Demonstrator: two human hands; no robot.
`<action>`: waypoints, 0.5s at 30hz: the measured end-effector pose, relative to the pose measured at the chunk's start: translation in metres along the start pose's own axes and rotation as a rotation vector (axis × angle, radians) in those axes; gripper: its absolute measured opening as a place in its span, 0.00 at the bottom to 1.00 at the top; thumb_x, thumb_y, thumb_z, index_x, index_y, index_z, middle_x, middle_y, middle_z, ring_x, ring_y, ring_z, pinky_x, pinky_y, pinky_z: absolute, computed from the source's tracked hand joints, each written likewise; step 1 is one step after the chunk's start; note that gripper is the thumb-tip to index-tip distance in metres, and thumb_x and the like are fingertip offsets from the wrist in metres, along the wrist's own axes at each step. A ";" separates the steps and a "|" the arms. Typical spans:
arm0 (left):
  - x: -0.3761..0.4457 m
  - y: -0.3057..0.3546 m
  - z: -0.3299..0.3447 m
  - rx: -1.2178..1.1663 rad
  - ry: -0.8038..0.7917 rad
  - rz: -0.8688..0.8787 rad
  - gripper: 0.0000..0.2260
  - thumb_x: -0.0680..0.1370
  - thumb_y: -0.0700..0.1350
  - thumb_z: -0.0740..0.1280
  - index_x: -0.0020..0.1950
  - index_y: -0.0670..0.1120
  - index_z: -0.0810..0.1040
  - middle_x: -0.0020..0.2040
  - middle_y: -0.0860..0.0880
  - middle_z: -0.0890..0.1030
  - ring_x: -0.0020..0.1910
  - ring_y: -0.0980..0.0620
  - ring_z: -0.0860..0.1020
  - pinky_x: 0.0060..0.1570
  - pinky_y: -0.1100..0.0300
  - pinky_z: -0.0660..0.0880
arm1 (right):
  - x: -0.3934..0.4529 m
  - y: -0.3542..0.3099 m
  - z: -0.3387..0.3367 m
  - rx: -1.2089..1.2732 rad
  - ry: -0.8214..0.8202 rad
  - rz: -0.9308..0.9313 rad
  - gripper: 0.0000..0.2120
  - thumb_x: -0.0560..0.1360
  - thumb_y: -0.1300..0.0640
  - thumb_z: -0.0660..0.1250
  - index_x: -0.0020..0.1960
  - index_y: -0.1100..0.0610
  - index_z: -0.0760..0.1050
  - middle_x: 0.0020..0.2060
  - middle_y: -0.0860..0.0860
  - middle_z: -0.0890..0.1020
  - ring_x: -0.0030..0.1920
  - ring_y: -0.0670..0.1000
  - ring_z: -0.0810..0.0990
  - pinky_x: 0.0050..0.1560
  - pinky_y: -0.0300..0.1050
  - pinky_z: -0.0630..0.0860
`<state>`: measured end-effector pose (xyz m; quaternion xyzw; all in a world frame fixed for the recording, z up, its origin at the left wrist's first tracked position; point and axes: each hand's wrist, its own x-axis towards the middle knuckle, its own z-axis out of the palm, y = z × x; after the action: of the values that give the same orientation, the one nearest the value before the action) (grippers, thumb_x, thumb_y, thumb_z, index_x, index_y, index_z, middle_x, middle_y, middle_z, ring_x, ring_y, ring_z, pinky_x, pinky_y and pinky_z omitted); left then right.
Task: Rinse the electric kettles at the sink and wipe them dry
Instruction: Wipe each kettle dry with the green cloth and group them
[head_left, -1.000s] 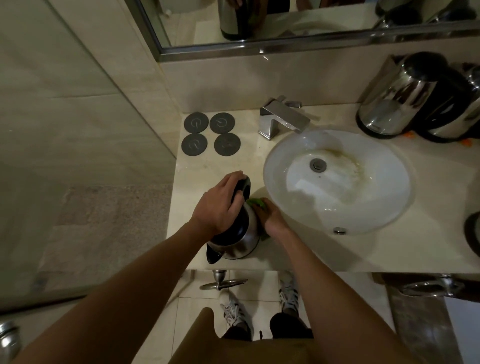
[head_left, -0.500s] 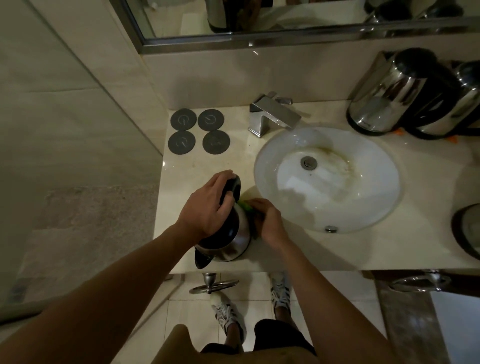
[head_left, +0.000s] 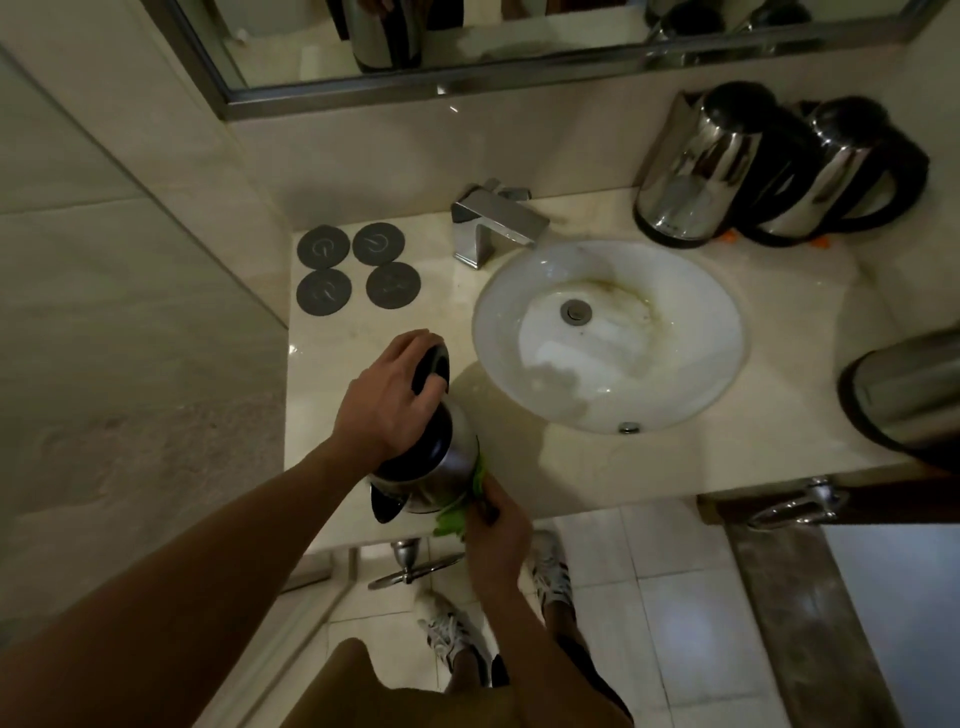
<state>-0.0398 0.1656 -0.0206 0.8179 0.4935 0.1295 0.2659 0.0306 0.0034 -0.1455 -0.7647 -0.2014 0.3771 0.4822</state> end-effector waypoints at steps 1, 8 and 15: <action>0.000 0.001 0.000 -0.001 0.006 0.003 0.25 0.76 0.58 0.52 0.71 0.51 0.68 0.71 0.50 0.70 0.61 0.45 0.75 0.57 0.45 0.75 | -0.010 0.000 0.007 0.010 0.060 0.055 0.18 0.73 0.71 0.68 0.60 0.59 0.83 0.51 0.50 0.86 0.49 0.42 0.81 0.52 0.36 0.76; -0.003 0.001 -0.001 0.000 0.028 0.034 0.22 0.78 0.54 0.54 0.71 0.49 0.69 0.71 0.48 0.71 0.62 0.44 0.74 0.57 0.48 0.73 | -0.013 -0.022 0.012 -0.033 0.176 0.101 0.20 0.71 0.71 0.67 0.59 0.58 0.83 0.50 0.53 0.86 0.49 0.51 0.83 0.49 0.40 0.77; -0.010 0.003 0.000 -0.055 0.212 -0.051 0.18 0.80 0.50 0.52 0.67 0.47 0.70 0.57 0.44 0.80 0.52 0.44 0.78 0.48 0.53 0.73 | 0.030 -0.094 -0.034 -0.039 -0.021 -0.064 0.17 0.74 0.68 0.69 0.61 0.57 0.82 0.52 0.46 0.84 0.54 0.47 0.81 0.55 0.34 0.74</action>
<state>-0.0423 0.1562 -0.0179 0.7793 0.5357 0.2218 0.2377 0.0806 0.0465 -0.0644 -0.7631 -0.2382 0.3653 0.4769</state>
